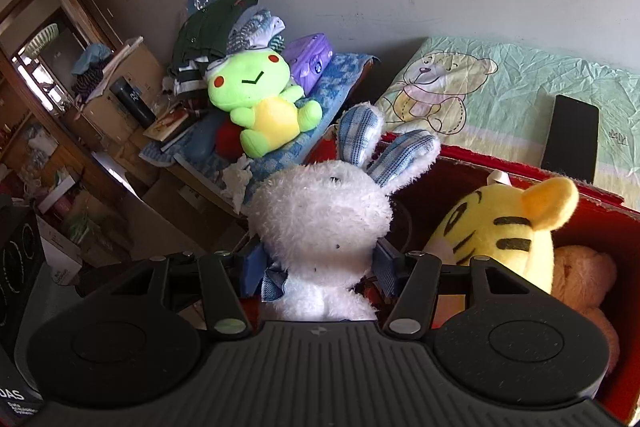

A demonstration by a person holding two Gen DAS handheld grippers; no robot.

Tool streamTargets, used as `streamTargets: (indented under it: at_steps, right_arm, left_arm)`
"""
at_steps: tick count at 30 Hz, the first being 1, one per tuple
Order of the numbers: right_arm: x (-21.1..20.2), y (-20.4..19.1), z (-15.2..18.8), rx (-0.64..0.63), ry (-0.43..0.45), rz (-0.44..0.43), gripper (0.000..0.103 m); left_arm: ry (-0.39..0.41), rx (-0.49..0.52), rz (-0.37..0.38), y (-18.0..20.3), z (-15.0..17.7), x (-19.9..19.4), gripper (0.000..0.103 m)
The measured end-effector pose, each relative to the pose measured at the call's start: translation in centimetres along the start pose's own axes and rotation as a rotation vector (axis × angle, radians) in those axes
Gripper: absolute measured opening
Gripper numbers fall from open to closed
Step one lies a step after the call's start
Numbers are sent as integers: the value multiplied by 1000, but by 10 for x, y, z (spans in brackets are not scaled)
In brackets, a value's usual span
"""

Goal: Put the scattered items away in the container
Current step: 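Lift the white bunny with the right gripper and carry it over the red box, then lower the white bunny into the box beside the tiger plush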

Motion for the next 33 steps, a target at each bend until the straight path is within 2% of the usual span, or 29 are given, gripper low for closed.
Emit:
streamTargets:
  at_steps: [7, 14, 19, 24, 27, 30, 33]
  right_arm:
    - [27, 5, 2, 9, -43, 37, 59]
    - [45, 12, -4, 55, -78, 12, 60]
    - [37, 13, -4, 61, -72, -12, 64]
    - [16, 27, -3, 184, -27, -82, 65]
    - [9, 29, -1, 205, 0, -85, 64]
    - [12, 30, -2, 208, -18, -104, 65]
    - [14, 30, -3, 221, 0, -90, 65]
  left_arm:
    - [-29, 22, -23, -4, 1, 10, 65]
    - [-54, 64, -50, -1, -2, 12, 64]
    - [-68, 76, -59, 1, -3, 14, 64]
    - [-71, 68, -49, 1, -4, 9, 65]
    - [-78, 69, -57, 1, -4, 9, 66]
    - [-101, 75, -77, 3, -5, 13, 65]
    - [-89, 77, -69, 5, -5, 9, 65]
Point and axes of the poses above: each gripper's, at about its wrist camera, not at the fingertips, and x roughly the way its jaws point, y to its right, z to its underside, the point moved 1 cm from there along x, roughly the way its jaws point, and after that the axes turned 11 degrees about x, right-handed, at the moved point
